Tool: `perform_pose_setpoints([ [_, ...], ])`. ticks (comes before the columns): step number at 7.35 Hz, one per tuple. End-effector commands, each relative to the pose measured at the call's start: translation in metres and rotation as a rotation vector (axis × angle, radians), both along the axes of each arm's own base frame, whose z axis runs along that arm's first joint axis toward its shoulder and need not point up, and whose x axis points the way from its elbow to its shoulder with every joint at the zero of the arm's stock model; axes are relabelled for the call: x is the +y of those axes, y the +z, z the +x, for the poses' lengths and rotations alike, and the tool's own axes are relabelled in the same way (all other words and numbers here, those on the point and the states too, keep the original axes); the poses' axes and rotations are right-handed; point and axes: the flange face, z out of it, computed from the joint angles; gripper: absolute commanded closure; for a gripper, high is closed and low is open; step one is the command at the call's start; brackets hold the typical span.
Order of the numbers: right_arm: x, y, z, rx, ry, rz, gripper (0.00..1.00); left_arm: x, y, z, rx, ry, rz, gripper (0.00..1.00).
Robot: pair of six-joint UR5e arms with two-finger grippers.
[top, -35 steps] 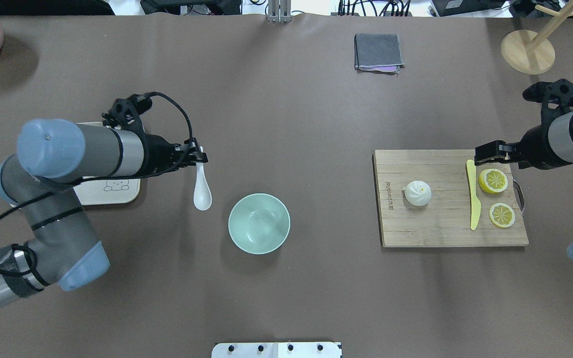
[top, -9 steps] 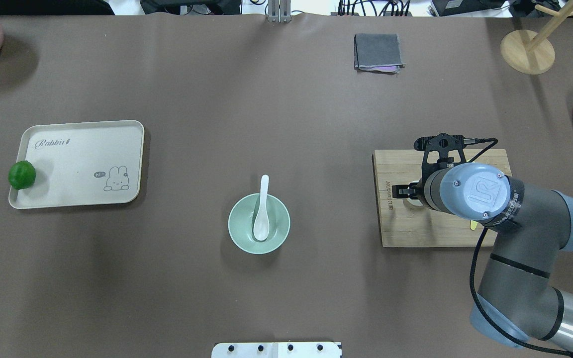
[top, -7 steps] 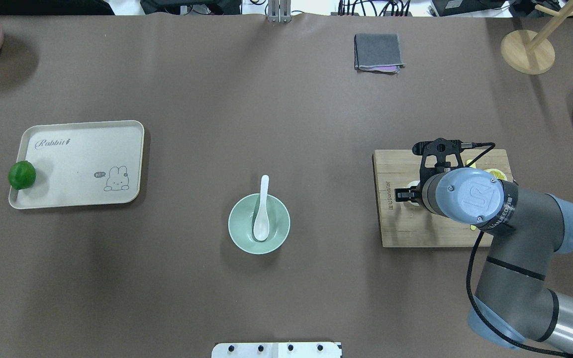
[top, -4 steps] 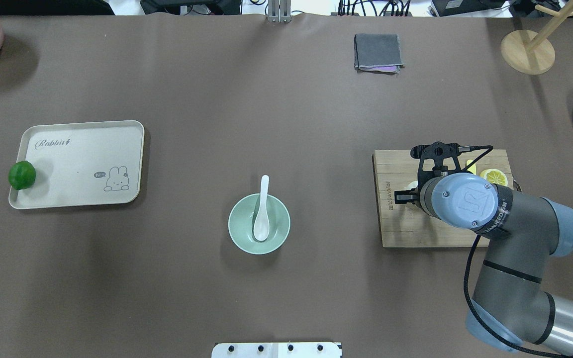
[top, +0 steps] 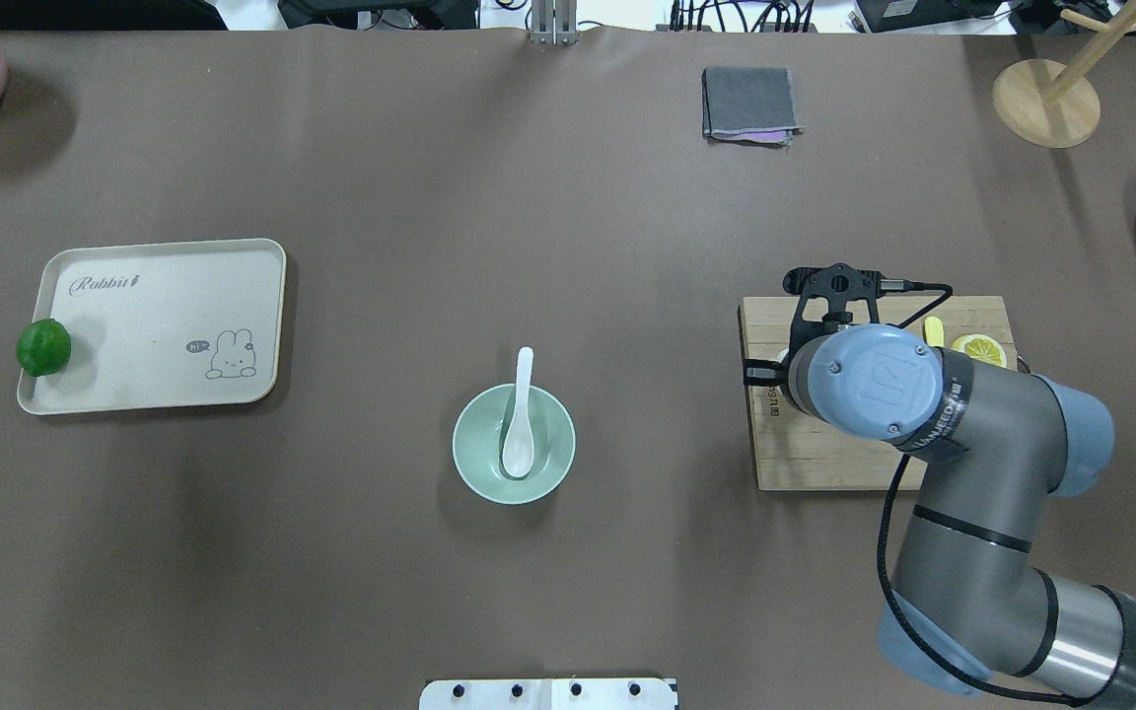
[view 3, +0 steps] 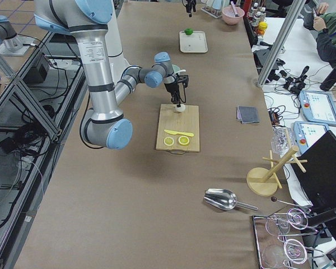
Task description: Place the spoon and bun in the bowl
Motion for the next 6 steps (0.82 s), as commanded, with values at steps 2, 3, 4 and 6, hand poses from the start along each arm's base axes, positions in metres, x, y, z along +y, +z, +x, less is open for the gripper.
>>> perform_pose_setpoints([
  [2, 0.037, -0.138, -0.062, -0.07, 0.097, -0.134, 1.0, 0.0, 0.0, 0.002, 0.001, 0.002, -0.004, 0.0],
  [3, 0.055, -0.175, -0.077, -0.088, 0.114, -0.169, 1.0, 0.0, 0.001, 0.002, 0.001, 0.002, -0.006, 0.0],
  [4, 0.062, -0.2, -0.093, -0.094, 0.131, -0.196, 1.0, -0.001, 0.001, 0.003, 0.0, 0.002, -0.007, 0.0],
  [6, 0.054, -0.235, -0.142, -0.075, 0.176, -0.226, 1.0, -0.001, 0.003, 0.003, -0.002, 0.003, -0.011, 0.0],
])
